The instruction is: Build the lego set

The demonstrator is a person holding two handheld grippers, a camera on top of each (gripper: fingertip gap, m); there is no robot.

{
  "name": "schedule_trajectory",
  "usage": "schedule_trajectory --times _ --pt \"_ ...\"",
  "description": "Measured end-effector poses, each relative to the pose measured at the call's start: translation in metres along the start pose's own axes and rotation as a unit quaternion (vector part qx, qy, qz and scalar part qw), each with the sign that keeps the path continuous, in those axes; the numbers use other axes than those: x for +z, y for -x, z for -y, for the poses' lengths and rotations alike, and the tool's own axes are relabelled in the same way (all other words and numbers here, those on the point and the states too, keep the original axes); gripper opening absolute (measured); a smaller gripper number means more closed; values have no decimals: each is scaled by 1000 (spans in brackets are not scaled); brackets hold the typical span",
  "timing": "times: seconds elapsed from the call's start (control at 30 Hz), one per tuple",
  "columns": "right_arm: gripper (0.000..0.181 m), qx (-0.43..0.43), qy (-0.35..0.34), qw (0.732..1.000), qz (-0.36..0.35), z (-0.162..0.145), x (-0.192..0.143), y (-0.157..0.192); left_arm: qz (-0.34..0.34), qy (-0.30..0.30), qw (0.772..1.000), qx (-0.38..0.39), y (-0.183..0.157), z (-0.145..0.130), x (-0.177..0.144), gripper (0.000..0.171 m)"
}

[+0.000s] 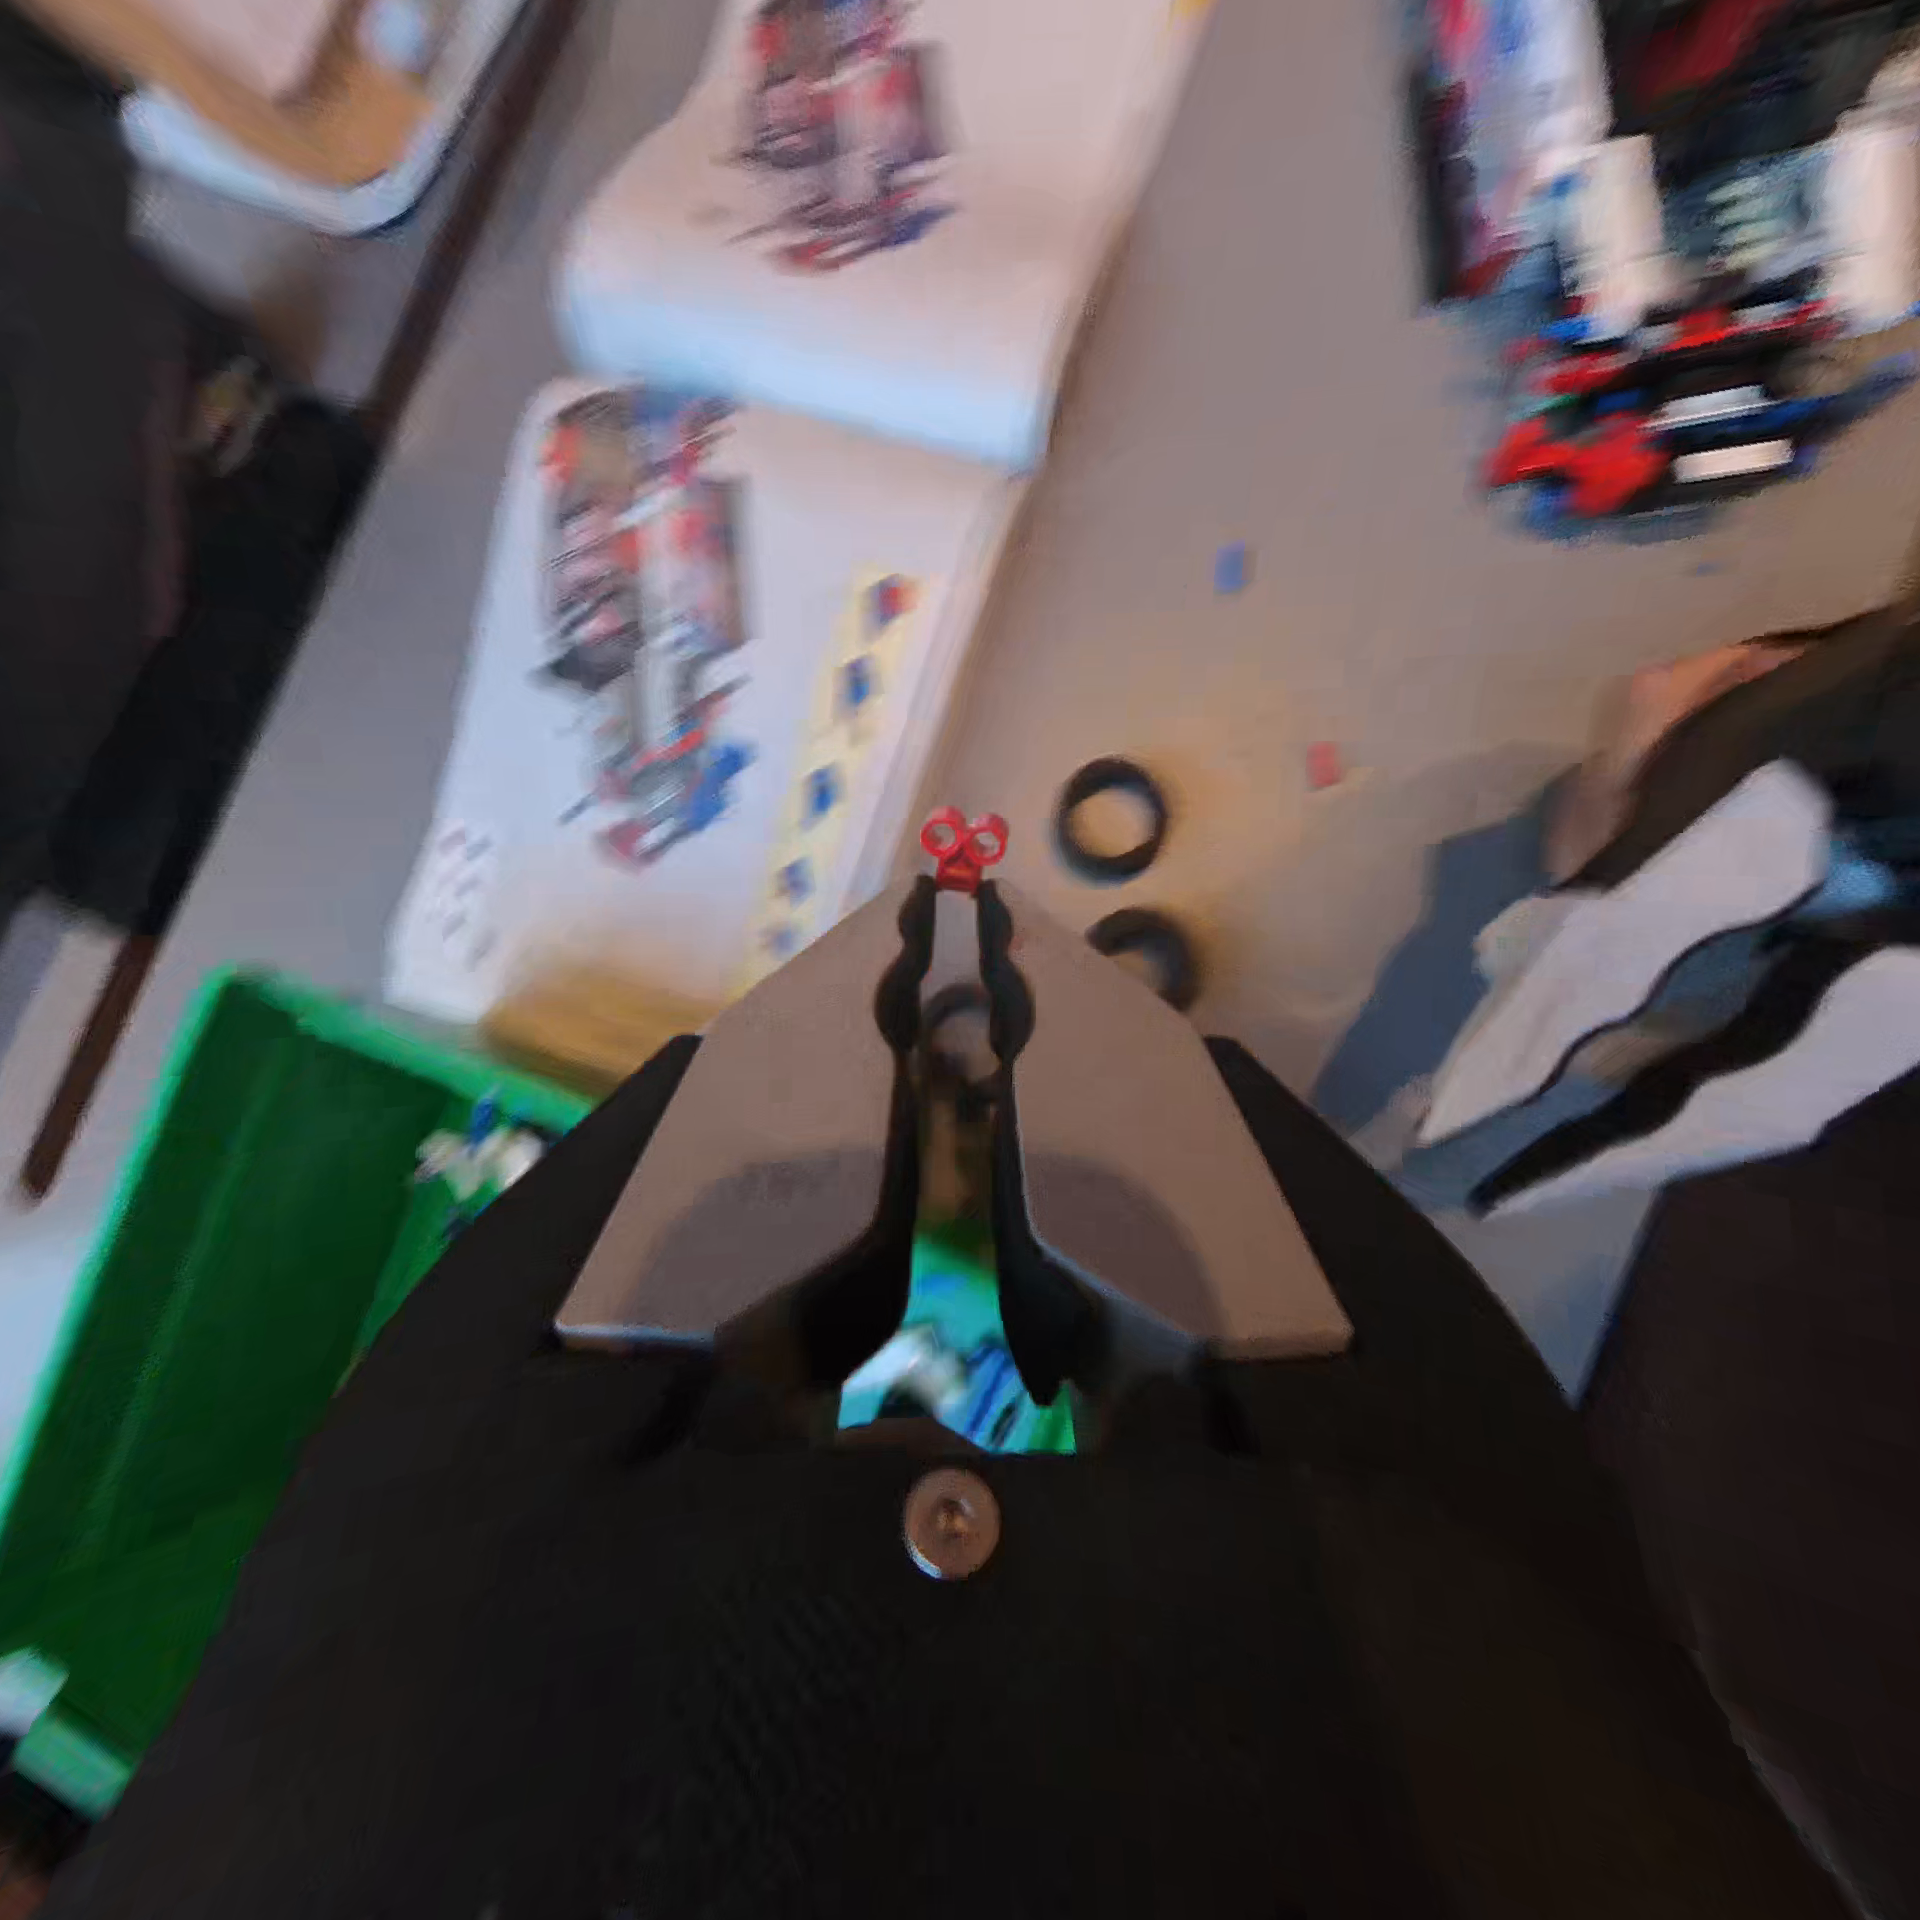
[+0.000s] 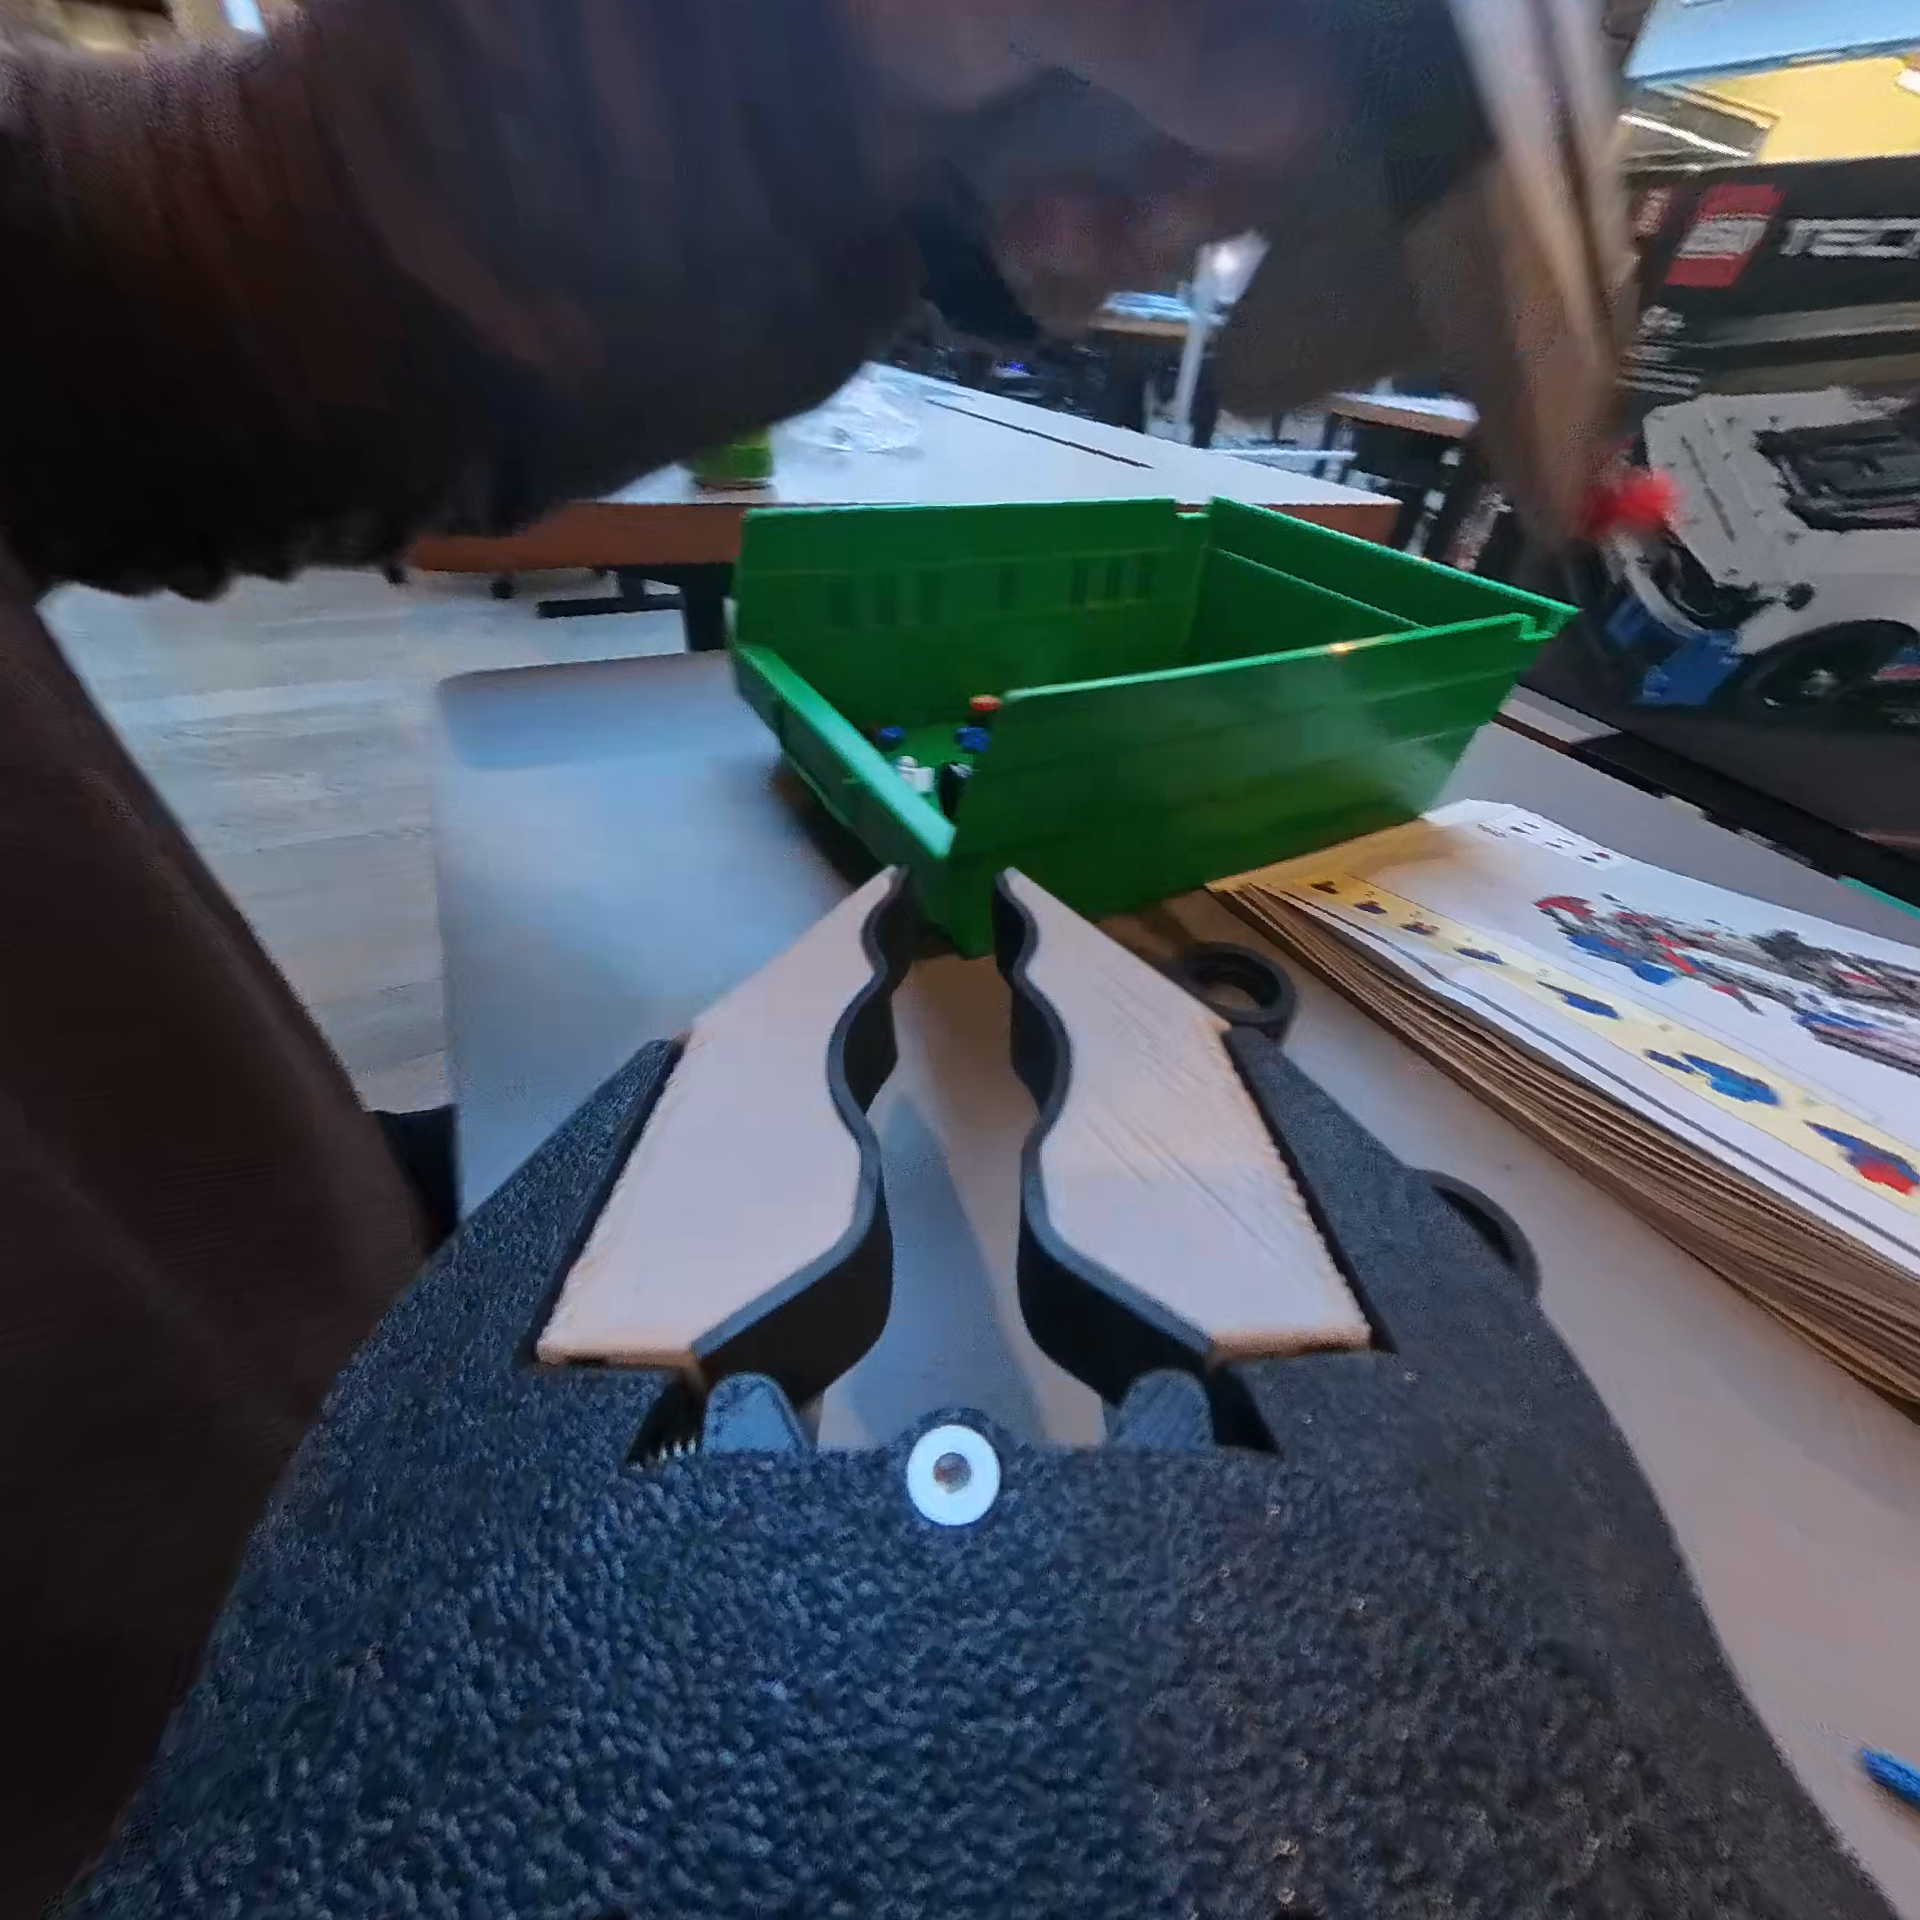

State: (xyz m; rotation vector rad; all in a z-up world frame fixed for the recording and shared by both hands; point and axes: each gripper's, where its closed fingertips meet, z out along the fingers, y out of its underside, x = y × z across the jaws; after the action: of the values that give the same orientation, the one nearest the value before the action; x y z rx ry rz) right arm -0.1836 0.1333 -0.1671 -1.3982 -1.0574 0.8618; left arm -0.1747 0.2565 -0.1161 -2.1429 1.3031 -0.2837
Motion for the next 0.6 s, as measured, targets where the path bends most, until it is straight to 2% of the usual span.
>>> schedule_trajectory --times 0.07,0.1,0.2,0.33,0.43,0.47,0.5,0.6 --pt "15 -4 -5 1000 30 4 0 19 -43 5 999 26 -42 13 28 5" --pt "13 -11 -6 999 43 5 0 28 -48 16 998 39 -53 16 43 5" --pt "8 -48 3 996 69 3 1 50 -72 70 993 55 -72 11 88 5" --pt "8 -77 20 994 70 -3 0 57 -78 142 985 65 -81 -10 133 5" --pt "8 -67 26 995 62 -5 0 52 -67 179 979 64 -82 -26 153 5" --pt "8 -64 27 996 59 -6 0 51 -71 185 979 58 -85 -30 156 12" --pt "8 -62 28 996 57 -7 0 49 -79 184 978 51 -89 -33 157 21" --pt "8 -58 31 996 55 -8 0 48 -76 148 985 37 -92 -26 151 19"
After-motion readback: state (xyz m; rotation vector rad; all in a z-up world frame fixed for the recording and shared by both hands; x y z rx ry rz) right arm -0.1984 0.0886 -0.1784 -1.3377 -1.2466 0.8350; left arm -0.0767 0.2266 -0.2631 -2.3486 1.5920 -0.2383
